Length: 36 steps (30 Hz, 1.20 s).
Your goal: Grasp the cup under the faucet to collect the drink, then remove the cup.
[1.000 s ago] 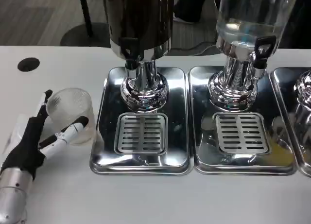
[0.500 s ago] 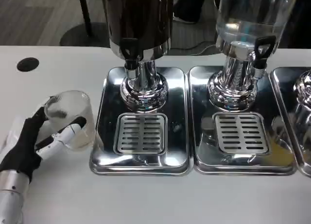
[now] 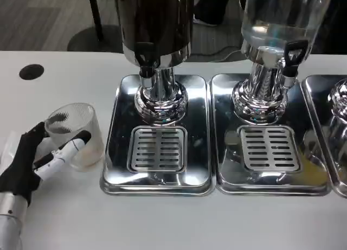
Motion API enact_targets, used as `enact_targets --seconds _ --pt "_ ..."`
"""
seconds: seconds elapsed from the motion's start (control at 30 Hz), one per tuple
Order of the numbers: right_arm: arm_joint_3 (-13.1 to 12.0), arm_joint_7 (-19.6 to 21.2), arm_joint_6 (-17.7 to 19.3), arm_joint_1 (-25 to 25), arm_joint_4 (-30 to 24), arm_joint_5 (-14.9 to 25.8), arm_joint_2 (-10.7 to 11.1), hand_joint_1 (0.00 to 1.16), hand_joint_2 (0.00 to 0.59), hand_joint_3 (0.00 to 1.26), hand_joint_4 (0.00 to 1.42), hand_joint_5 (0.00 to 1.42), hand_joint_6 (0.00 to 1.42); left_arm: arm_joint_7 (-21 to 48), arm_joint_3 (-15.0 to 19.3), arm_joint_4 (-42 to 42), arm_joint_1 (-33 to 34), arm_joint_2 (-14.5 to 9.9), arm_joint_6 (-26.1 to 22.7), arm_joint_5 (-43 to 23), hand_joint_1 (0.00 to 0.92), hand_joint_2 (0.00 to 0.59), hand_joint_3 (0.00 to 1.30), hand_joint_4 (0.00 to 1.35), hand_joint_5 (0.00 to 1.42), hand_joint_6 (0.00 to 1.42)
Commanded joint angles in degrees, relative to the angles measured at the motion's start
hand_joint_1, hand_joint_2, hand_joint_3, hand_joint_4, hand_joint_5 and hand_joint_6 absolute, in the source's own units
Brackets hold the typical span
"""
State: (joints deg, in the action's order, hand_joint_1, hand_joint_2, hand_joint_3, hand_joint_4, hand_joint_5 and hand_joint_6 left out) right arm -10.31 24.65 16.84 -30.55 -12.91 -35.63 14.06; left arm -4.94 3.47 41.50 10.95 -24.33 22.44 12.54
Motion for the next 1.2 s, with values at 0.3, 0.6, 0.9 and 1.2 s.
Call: enact_targets --seconds 0.3,0.6,0.9,1.2 --pt "-0.1 0.1 0.8 -0.2 -0.5 0.2 -0.2 0.46 0.562 0.14 0.08 0.01 0.00 -3.0 1.5 -1.5 -1.1 0.4 1.7 -1.0 0.332 0.246 0.38 0.39 0.18 0.09" --pt "0.1 0.0 0.7 0.0 -0.5 0.2 -0.2 0.45 0.563 0.14 0.08 0.01 0.00 -3.3 3.8 -3.5 -1.3 1.3 1.5 -2.8 0.324 0.248 0.39 0.39 0.19 0.09" --pt "0.1 -0.1 0.7 0.0 -0.6 0.3 -0.3 0.45 0.563 0.14 0.08 0.02 0.00 -3.9 2.8 -6.5 -1.3 1.9 1.1 -1.4 0.321 0.254 0.39 0.39 0.20 0.09" --pt "-0.2 0.1 1.1 -0.2 -0.4 0.7 -0.3 0.45 0.563 0.14 0.09 0.03 0.00 -3.9 0.0 -12.6 -1.5 3.5 -0.7 2.6 0.321 0.258 0.39 0.39 0.19 0.09"
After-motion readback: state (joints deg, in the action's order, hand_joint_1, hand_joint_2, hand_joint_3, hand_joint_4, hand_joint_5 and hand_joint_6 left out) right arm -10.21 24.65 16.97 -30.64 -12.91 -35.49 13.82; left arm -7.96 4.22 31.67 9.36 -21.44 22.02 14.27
